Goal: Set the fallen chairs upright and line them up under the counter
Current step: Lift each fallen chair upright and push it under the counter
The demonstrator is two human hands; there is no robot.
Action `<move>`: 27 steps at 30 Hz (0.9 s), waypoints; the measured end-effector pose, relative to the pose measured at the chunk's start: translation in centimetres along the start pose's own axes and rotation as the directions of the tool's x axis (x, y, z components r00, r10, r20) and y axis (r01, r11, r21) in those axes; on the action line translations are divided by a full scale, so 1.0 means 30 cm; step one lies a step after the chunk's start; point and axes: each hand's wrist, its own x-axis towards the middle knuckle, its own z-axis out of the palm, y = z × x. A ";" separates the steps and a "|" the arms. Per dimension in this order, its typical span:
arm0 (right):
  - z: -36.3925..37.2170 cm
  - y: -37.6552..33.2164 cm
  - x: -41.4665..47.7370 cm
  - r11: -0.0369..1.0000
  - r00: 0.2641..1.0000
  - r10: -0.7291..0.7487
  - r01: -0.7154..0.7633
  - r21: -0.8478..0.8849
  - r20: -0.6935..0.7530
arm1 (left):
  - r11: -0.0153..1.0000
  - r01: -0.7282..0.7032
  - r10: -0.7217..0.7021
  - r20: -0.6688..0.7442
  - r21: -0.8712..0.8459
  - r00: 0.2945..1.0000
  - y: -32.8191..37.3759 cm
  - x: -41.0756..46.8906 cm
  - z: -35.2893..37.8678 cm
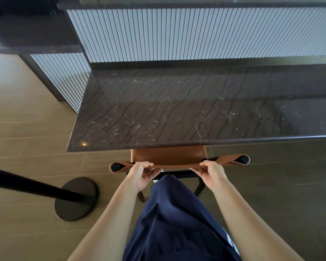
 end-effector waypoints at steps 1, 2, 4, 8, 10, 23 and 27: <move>-0.001 -0.003 -0.001 1.000 1.000 0.004 -0.004 -0.003 0.001 | 1.000 0.000 0.000 -0.003 -0.005 1.000 0.000 -0.001 0.001; -0.002 -0.005 0.000 1.000 1.000 0.011 -0.011 -0.007 0.000 | 1.000 0.000 0.000 -0.005 -0.017 1.000 0.000 -0.001 0.002; -0.001 -0.010 0.005 1.000 1.000 0.024 -0.024 -0.011 0.004 | 0.999 0.004 -0.004 -0.010 -0.039 1.000 -0.001 -0.004 0.006; 0.000 -0.014 0.007 0.999 0.999 0.037 -0.037 -0.023 0.001 | 0.998 0.001 -0.002 -0.022 -0.062 1.000 -0.003 -0.003 0.009; -0.002 -0.018 0.008 0.998 0.999 0.045 -0.045 -0.052 -0.004 | 0.998 -0.003 0.001 -0.031 -0.067 1.000 -0.005 -0.007 0.010; -0.026 -0.110 -0.003 0.991 0.991 0.117 -0.121 -0.058 -0.059 | 0.979 -0.190 0.166 -0.250 -0.075 0.954 -0.038 -0.016 0.063; -0.011 -0.115 -0.019 0.991 0.991 0.128 -0.129 -0.035 -0.047 | 0.973 -0.214 0.185 -0.251 -0.091 0.950 -0.024 -0.017 0.055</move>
